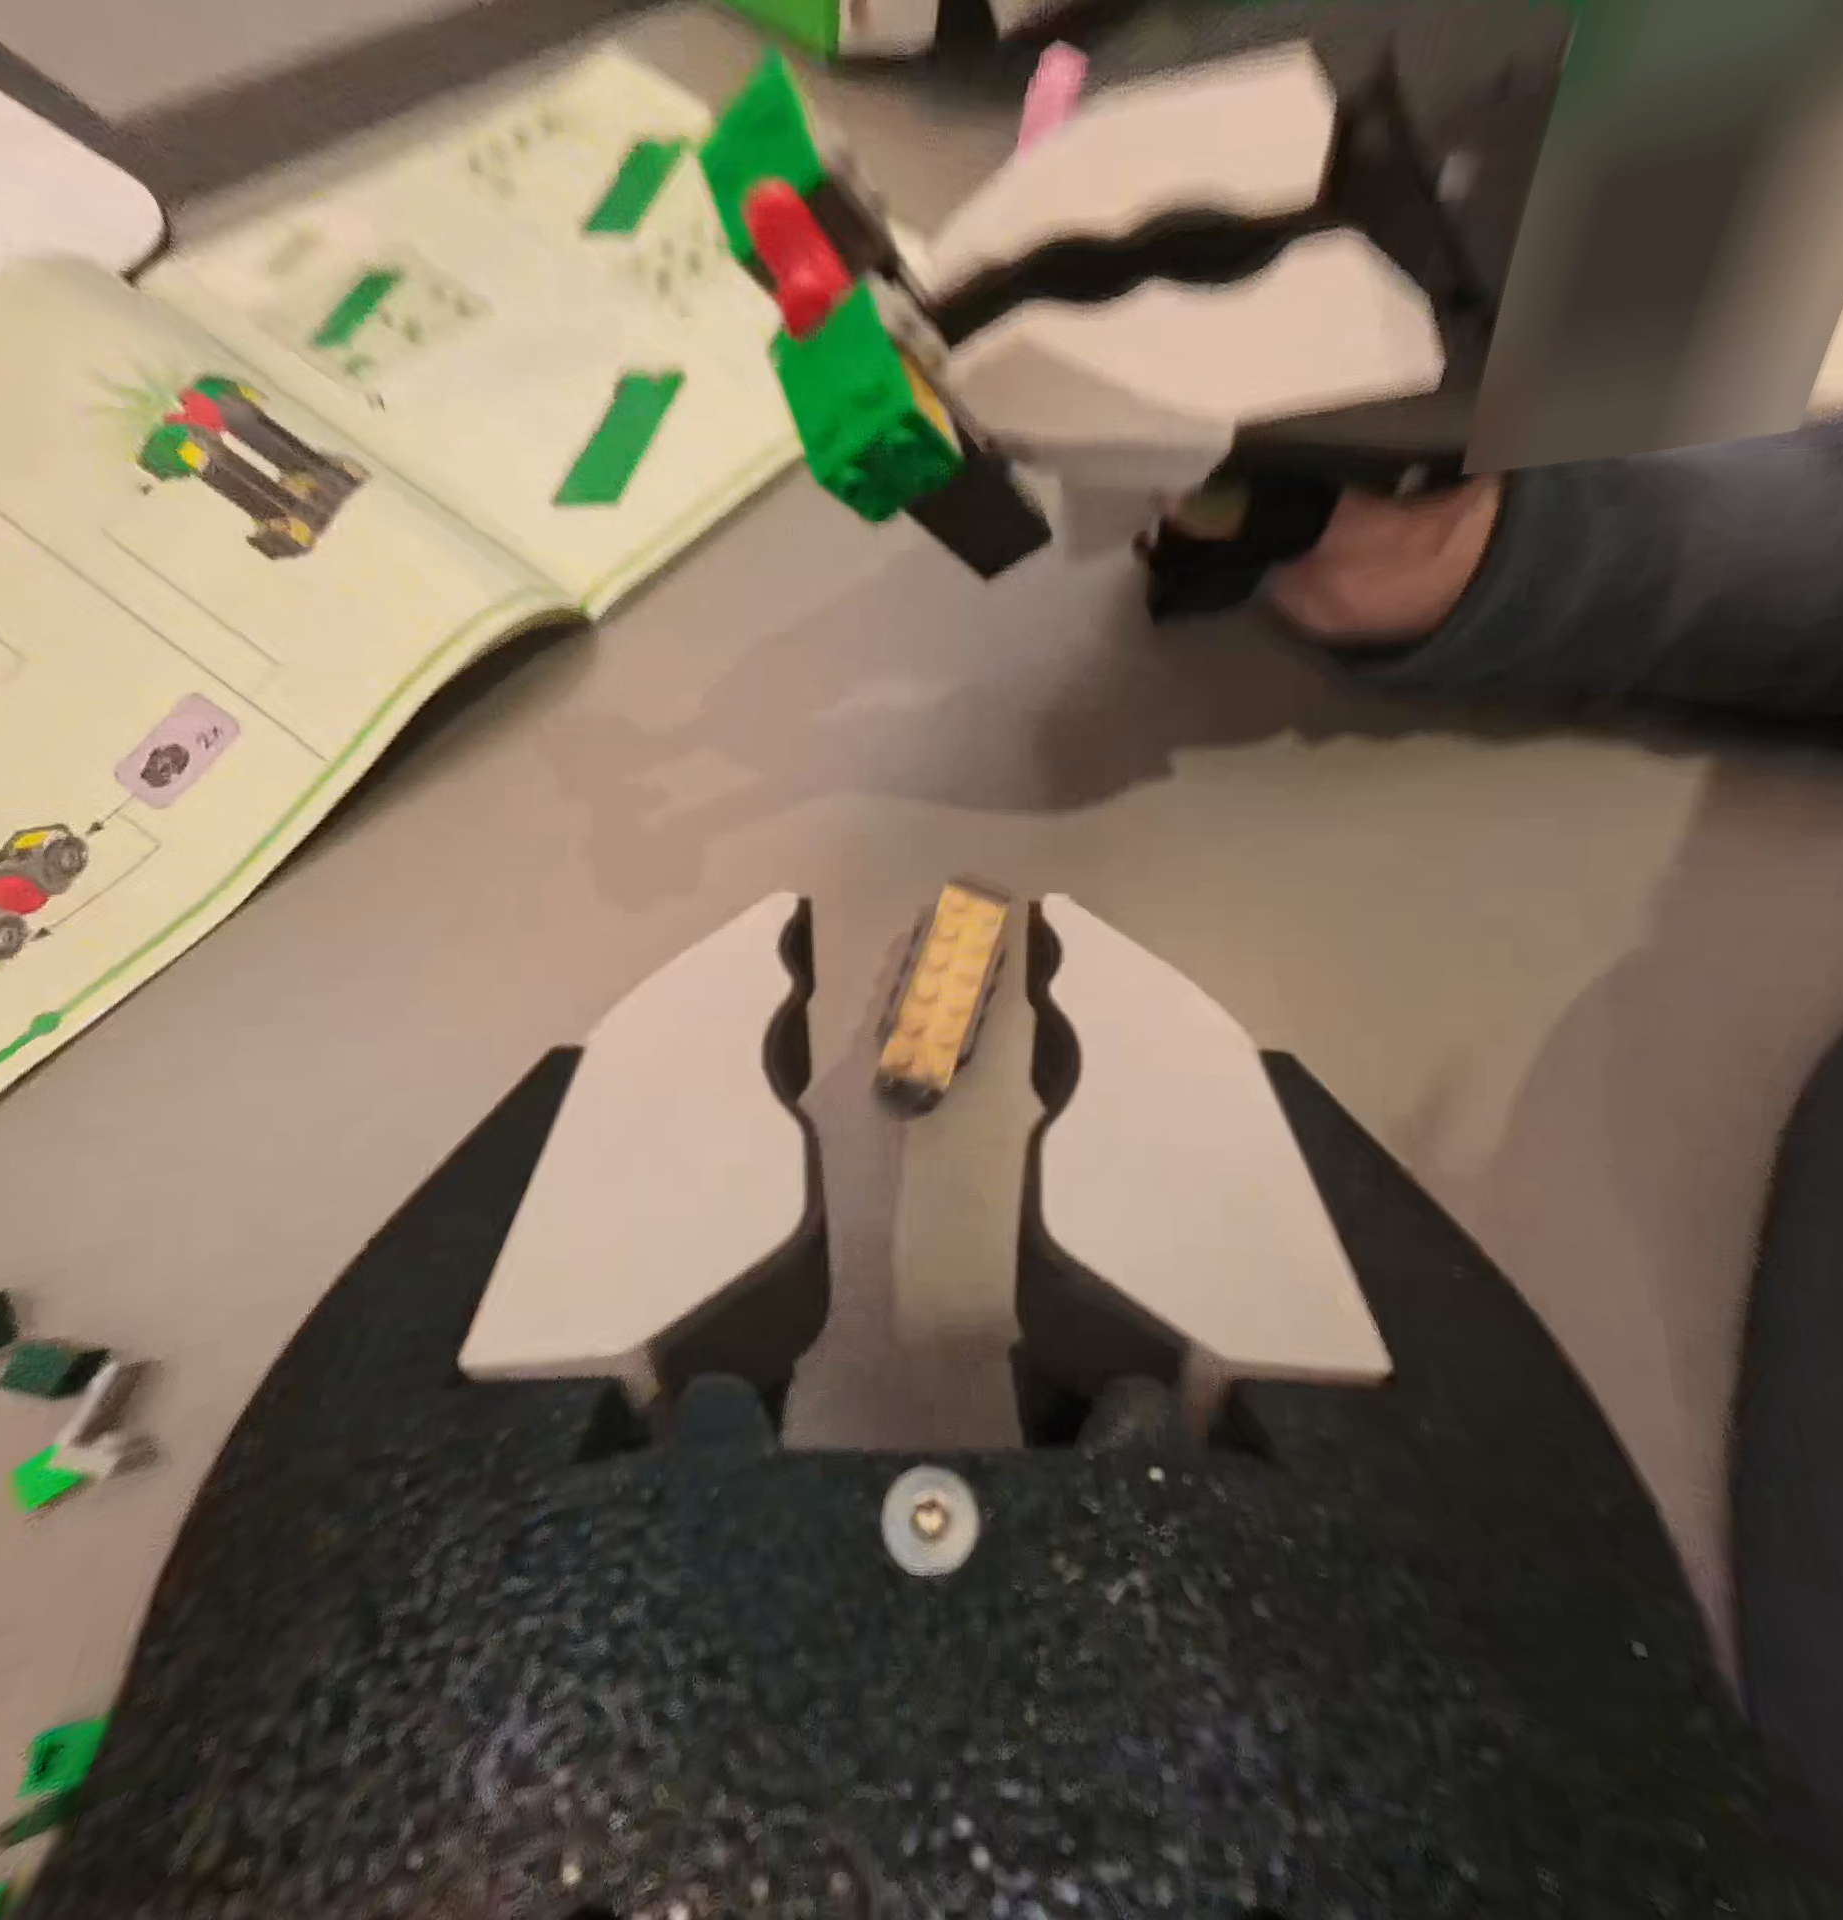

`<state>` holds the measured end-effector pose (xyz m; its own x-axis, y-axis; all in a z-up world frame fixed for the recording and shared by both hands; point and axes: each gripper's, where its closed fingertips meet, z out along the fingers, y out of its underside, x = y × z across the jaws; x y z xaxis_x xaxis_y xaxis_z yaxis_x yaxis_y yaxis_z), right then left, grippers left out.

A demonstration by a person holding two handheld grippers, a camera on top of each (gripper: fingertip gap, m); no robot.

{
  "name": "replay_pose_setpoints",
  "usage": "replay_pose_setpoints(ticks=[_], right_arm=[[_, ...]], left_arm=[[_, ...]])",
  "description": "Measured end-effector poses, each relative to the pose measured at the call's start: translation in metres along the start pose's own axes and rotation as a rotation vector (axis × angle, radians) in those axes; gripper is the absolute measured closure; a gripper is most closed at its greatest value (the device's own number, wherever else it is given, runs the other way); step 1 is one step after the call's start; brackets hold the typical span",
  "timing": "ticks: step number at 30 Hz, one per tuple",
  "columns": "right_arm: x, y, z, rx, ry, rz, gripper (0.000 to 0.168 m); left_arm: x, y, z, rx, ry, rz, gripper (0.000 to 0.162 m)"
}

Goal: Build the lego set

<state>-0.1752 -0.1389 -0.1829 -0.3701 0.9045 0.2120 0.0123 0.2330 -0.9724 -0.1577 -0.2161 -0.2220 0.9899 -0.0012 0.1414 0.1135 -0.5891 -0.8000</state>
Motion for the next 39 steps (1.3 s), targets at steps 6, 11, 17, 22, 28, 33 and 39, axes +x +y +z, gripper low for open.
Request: replay_pose_setpoints(ticks=[6,11,17,22,28,33,39], right_arm=[[0.002,-0.017,-0.011,0.095,0.084,-0.129,0.161],[-0.004,-0.023,-0.013,0.123,0.093,-0.207,0.16],[-0.01,-0.024,-0.012,0.132,0.081,-0.252,0.16],[-0.012,-0.026,-0.013,0.155,0.084,-0.269,0.16],[-0.009,-0.031,-0.017,0.223,0.097,-0.25,0.13],[-0.029,-0.029,-0.019,0.25,-0.207,-0.091,0.13],[-0.053,-0.032,-0.018,0.226,-0.574,0.066,0.125]], left_arm=[[0.02,-0.064,-0.012,0.411,0.259,-0.264,0.104],[0.016,-0.079,-0.007,0.507,0.223,-0.298,0.109],[0.02,-0.084,-0.004,0.495,0.207,-0.226,0.127],[0.02,-0.086,-0.004,0.485,0.196,-0.184,0.141],[0.016,-0.082,-0.009,0.437,0.185,-0.131,0.142],[0.017,-0.07,-0.024,0.337,0.219,0.012,0.142],[0.014,-0.03,-0.015,0.052,0.137,0.281,0.142]])
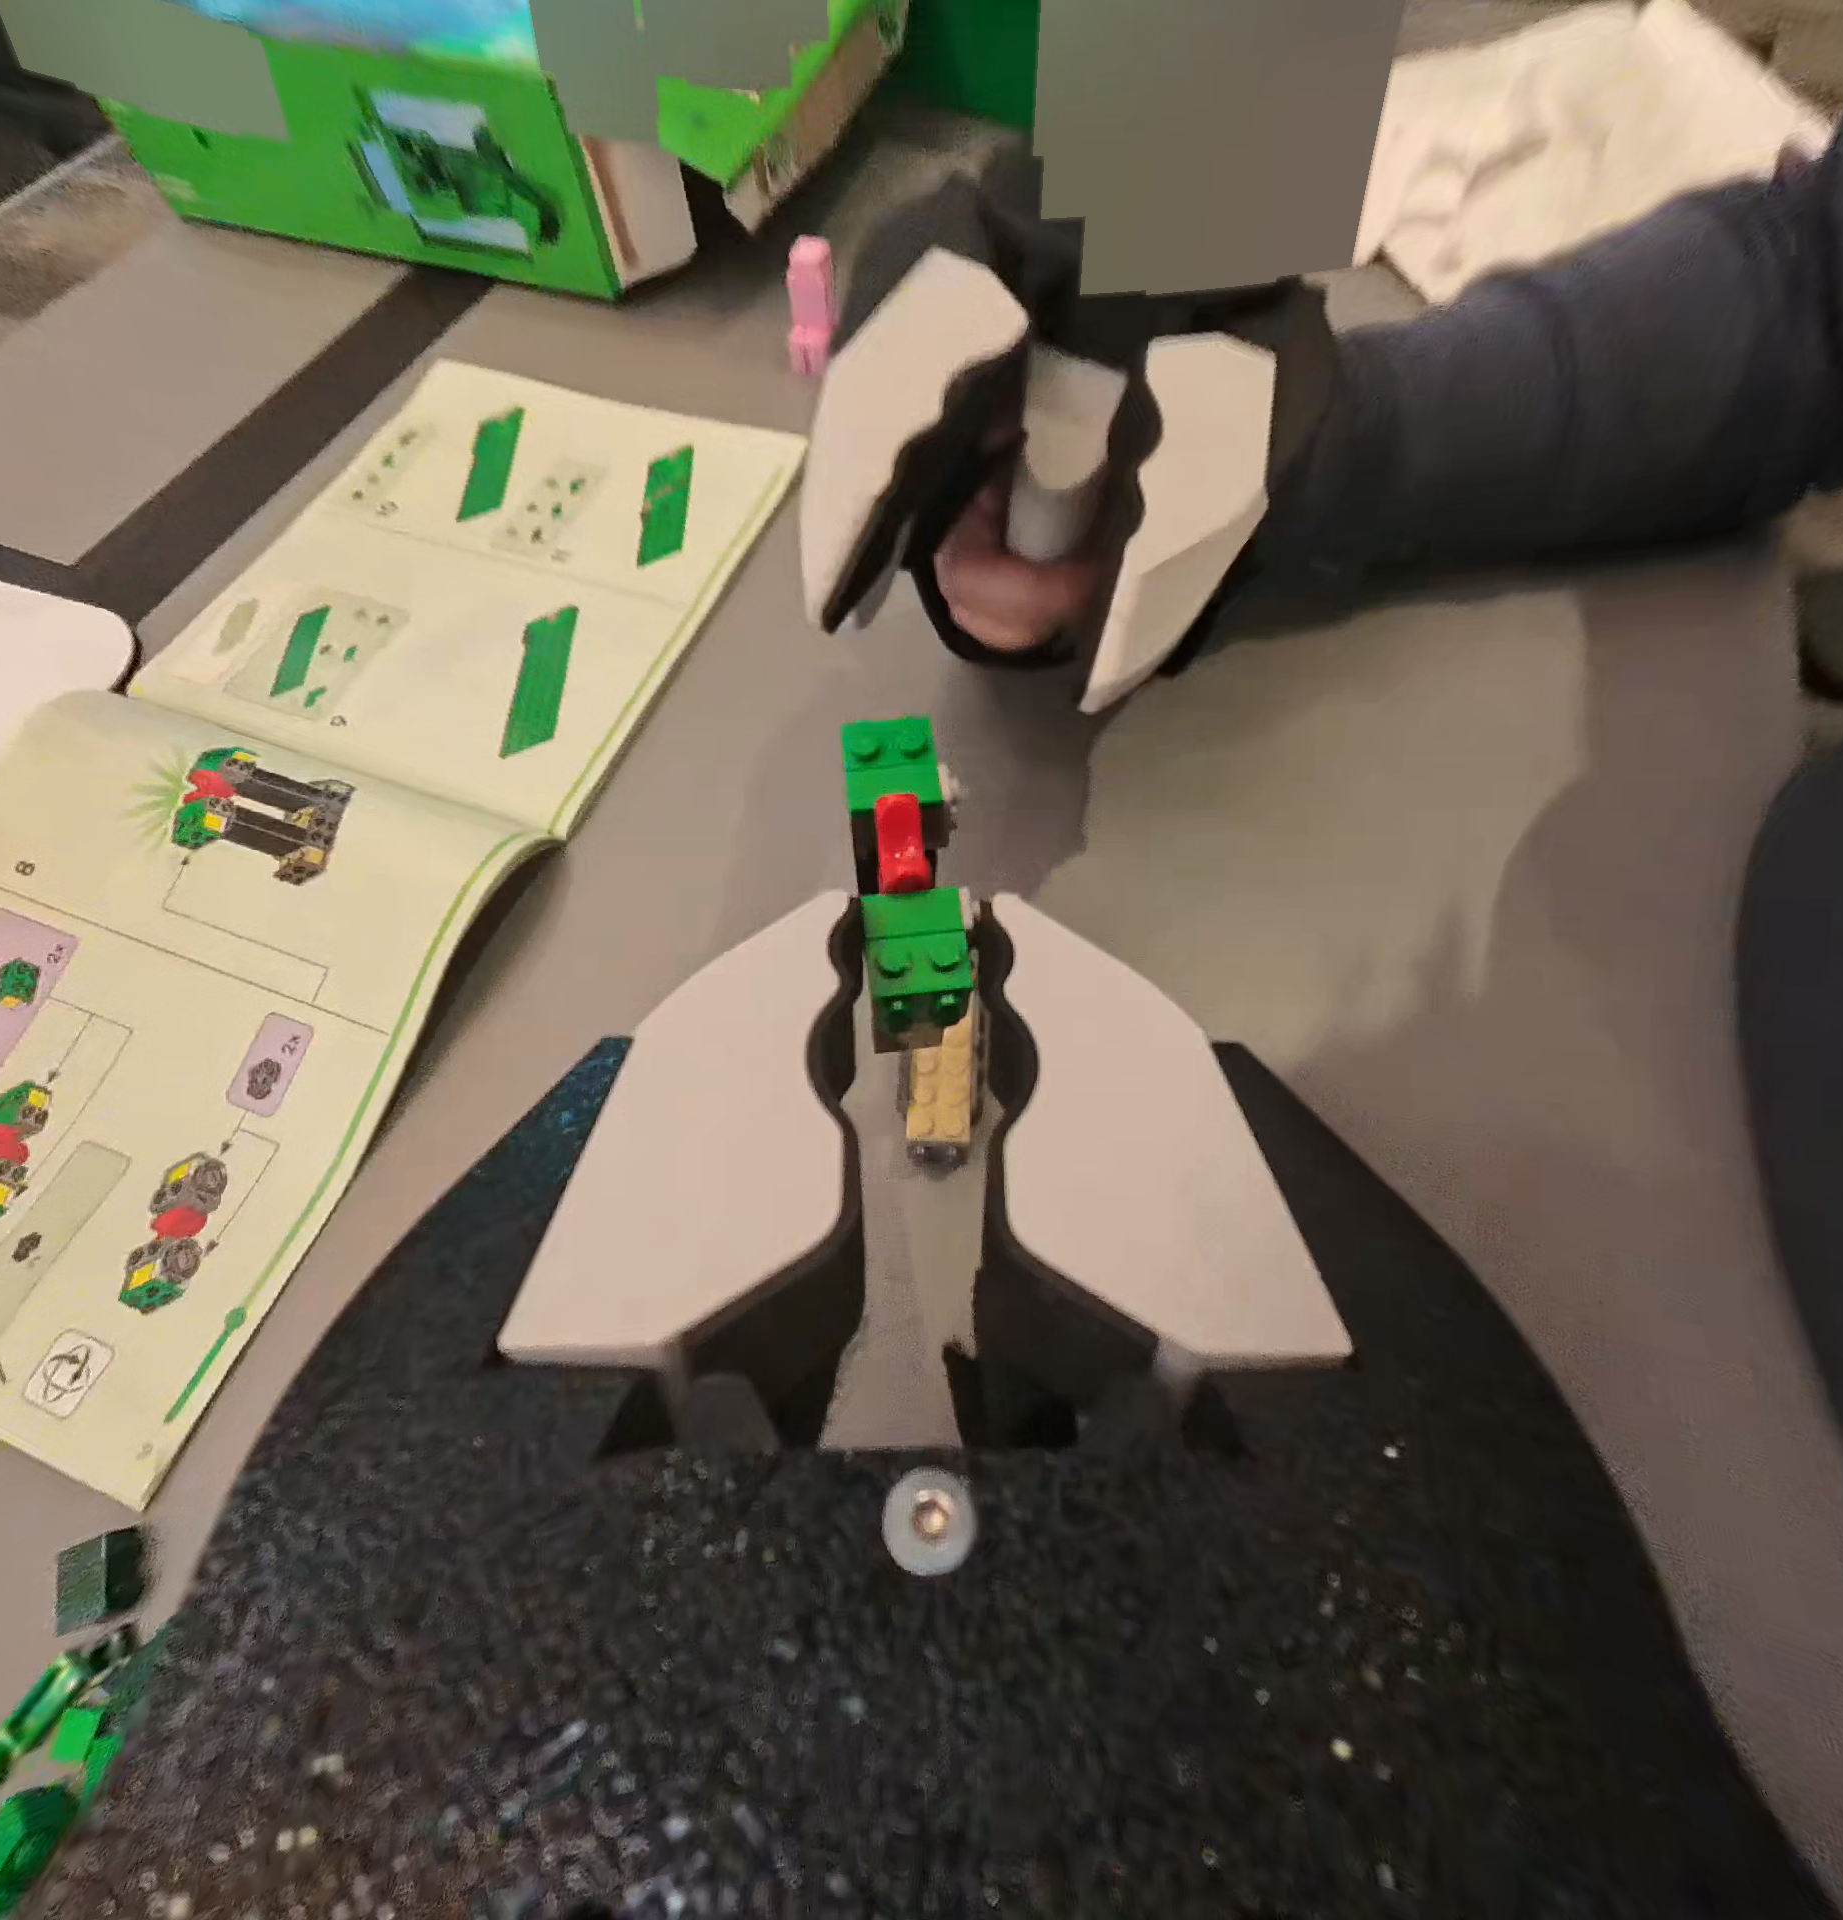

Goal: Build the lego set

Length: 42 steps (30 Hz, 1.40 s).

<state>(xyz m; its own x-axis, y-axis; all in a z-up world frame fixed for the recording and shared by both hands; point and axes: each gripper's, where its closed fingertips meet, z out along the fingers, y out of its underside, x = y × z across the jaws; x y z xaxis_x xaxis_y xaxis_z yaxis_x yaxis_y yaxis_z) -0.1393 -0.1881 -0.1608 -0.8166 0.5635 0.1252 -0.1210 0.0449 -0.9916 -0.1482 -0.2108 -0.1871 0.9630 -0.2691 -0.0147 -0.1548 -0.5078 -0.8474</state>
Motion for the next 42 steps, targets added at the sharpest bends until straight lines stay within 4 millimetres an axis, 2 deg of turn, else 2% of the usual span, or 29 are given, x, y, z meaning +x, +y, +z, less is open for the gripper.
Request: replay_pose_setpoints(ticks=[5,9,15,18,23,26,32,34,39,42], right_arm=[[-0.006,0.016,0.016,-0.176,-0.122,-0.044,0.127],[-0.013,0.025,0.021,-0.24,-0.217,-0.029,0.138],[-0.019,0.027,0.027,-0.232,-0.252,-0.028,0.139],[-0.021,0.028,0.028,-0.234,-0.265,-0.03,0.145],[-0.015,0.027,0.026,-0.204,-0.256,0.035,0.147],[-0.008,0.029,0.022,-0.197,-0.21,0.029,0.148],[-0.001,0.028,0.021,-0.159,-0.171,0.078,0.148],[0.0,0.028,0.02,-0.148,-0.17,0.099,0.148],[-0.005,0.013,0.016,-0.061,-0.216,0.16,0.148],[-0.01,0.006,0.015,-0.014,-0.249,0.182,0.148]], left_arm=[[0.009,0.004,0.005,-0.038,0.053,0.011,0.142],[0.009,0.004,0.001,-0.033,0.065,0.017,0.142],[0.013,0.007,-0.001,-0.043,0.088,0.043,0.142],[0.015,0.007,0.001,-0.048,0.1,0.048,0.142],[0.009,0.004,0.002,-0.019,0.082,-0.005,0.137],[0.002,0.016,0.001,-0.043,0.038,-0.037,0.124],[-0.003,0.055,0.011,-0.14,-0.029,-0.052,0.118],[-0.006,0.059,0.014,-0.143,-0.056,-0.051,0.117],[0.003,0.024,0.018,0.102,0.016,-0.109,0.117],[0.008,0.012,0.022,0.179,0.05,-0.1,0.122]])
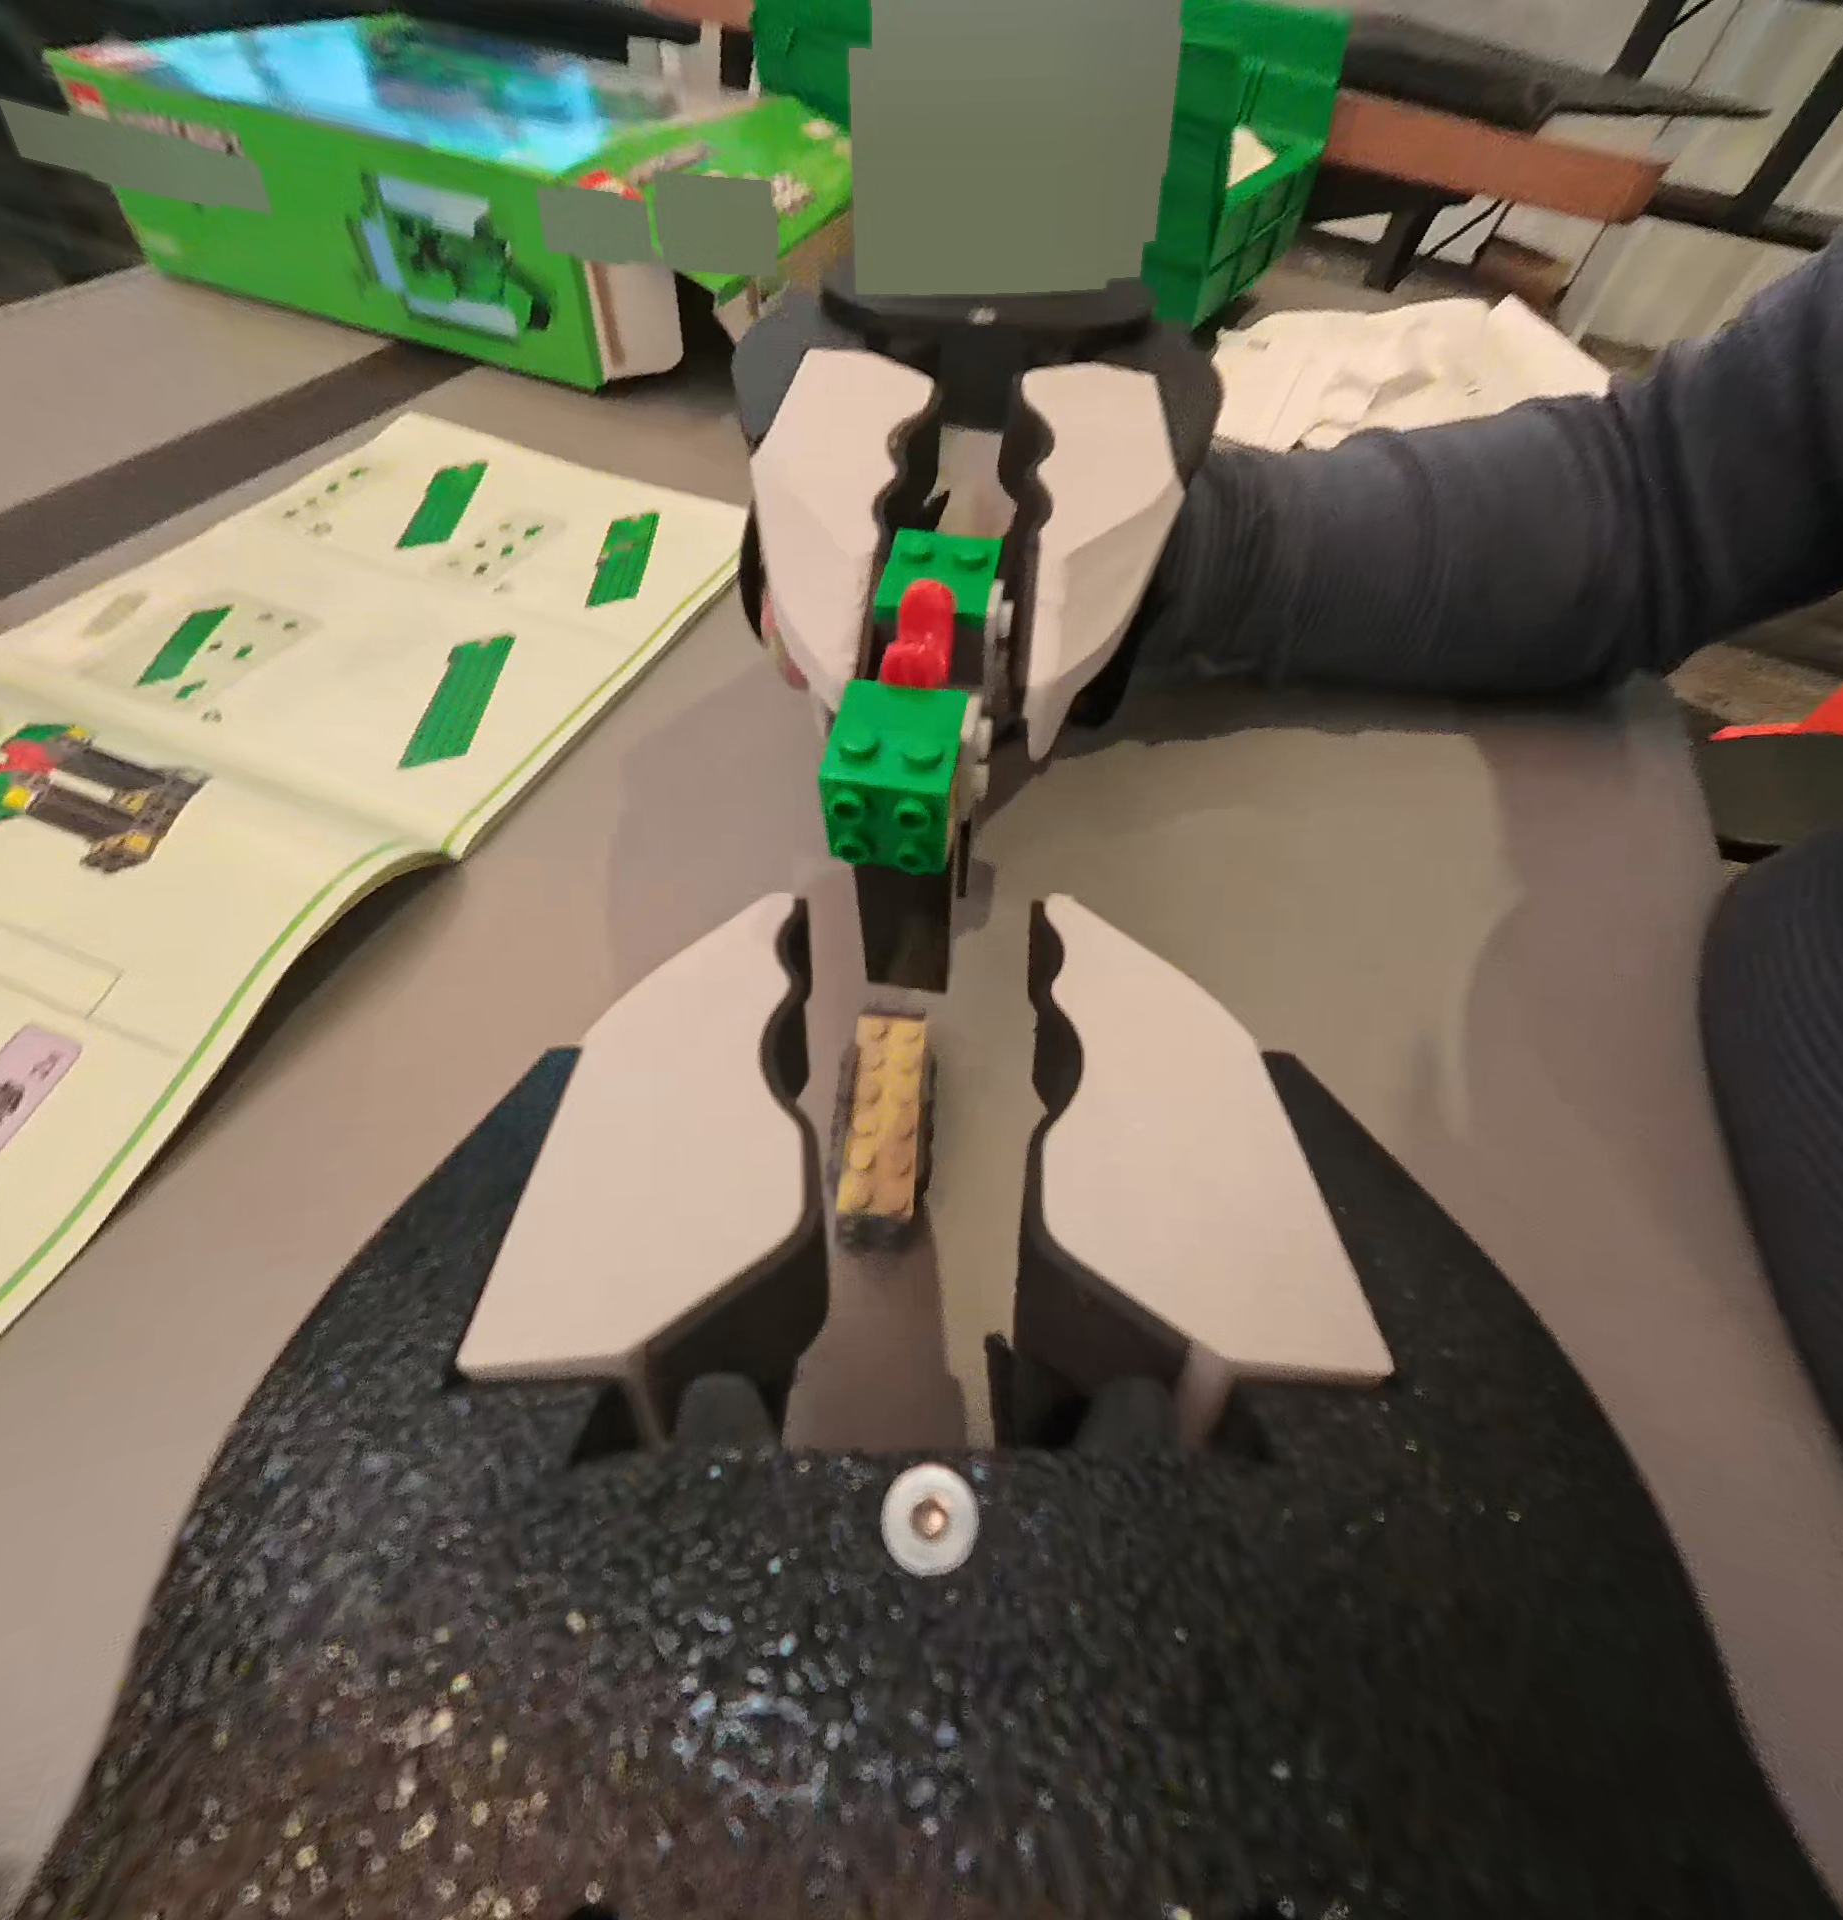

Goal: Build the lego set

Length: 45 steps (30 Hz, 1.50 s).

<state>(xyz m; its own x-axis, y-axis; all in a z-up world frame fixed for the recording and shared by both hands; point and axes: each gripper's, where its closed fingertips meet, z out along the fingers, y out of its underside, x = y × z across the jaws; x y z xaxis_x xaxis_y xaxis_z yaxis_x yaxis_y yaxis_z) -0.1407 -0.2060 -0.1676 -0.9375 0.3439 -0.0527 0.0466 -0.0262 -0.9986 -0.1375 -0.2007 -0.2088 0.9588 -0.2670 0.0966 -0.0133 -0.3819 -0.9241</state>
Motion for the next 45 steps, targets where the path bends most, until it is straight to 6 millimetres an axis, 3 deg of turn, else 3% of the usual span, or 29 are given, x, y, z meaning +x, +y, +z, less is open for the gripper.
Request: replay_pose_setpoints(ticks=[8,16,21,34,37,39,43,45], right_arm=[[-0.008,-0.003,0.001,0.016,-0.03,-0.017,0.147],[0.007,0.013,-0.01,-0.098,0.048,-0.02,0.136],[0.002,0.029,-0.007,-0.183,-0.017,0.063,0.138],[0.001,0.031,0.003,-0.19,-0.004,0.032,0.152],[0.005,0.032,0.002,-0.195,0.025,0.037,0.152],[0.009,0.032,-0.001,-0.194,0.043,0.039,0.152],[0.015,0.028,-0.005,-0.16,0.065,0.057,0.152],[0.016,0.027,-0.007,-0.145,0.074,0.059,0.152]], left_arm=[[0.009,-0.008,0.007,0.082,0.073,-0.036,0.145],[0.001,0.0,-0.002,0.029,0.015,-0.029,0.145],[-0.003,-0.001,-0.007,0.044,-0.017,-0.012,0.145],[0.0,-0.002,-0.002,0.044,-0.004,0.013,0.145],[-0.002,-0.001,-0.006,0.044,-0.018,0.003,0.132],[-0.007,0.006,-0.011,0.005,-0.055,0.009,0.122],[-0.02,0.045,-0.021,-0.227,-0.155,0.118,0.115],[-0.019,0.055,-0.021,-0.285,-0.146,0.127,0.113]])
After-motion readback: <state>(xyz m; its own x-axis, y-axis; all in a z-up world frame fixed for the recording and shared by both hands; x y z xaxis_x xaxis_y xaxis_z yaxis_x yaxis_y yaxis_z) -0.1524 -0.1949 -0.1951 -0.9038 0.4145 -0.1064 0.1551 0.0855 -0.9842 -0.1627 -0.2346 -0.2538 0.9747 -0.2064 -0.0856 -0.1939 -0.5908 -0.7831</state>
